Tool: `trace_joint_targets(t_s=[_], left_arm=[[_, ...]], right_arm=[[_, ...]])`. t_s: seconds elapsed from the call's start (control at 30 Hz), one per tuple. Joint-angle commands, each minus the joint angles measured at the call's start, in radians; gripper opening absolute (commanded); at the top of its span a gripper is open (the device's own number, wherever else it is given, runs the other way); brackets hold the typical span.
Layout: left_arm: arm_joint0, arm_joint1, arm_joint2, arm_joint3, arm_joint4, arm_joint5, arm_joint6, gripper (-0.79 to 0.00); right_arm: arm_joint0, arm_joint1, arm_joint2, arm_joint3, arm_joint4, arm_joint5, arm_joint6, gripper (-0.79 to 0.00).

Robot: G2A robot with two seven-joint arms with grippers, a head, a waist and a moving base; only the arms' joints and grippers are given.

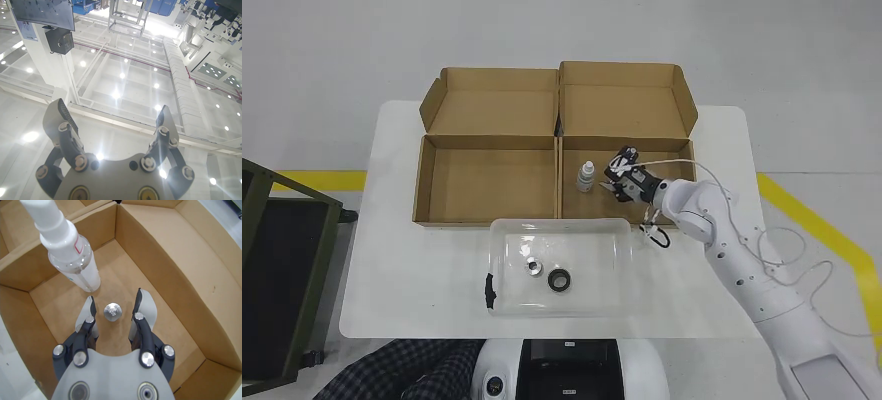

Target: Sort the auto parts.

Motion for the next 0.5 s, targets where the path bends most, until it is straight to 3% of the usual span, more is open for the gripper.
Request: trace_joint_targets(t_s=[0.0, 0.27, 0.4, 0.47], left_arm=[[0.0, 0.0, 0.0, 0.0, 0.0, 0.0, 0.0, 0.0], [0.0, 0.0, 0.0, 0.0, 0.0, 0.0, 0.0, 0.0], [0.0, 0.0, 0.0, 0.0, 0.0, 0.0, 0.0, 0.0], [0.0, 0.0, 0.0, 0.0, 0.0, 0.0, 0.0, 0.0]], right_arm=[[-0.005, 0.003, 0.012, -0.022, -0.007, -0.003, 0.01, -0.397], [-0.047, 0.024, 0.09, -0.156, 0.005, -0.059, 0.043, -0.397], [-0.09, 0.038, 0.137, -0.259, 0.007, -0.095, 0.058, -0.311], [-0.117, 0.046, 0.158, -0.315, 0.008, -0.121, 0.071, -0.317]])
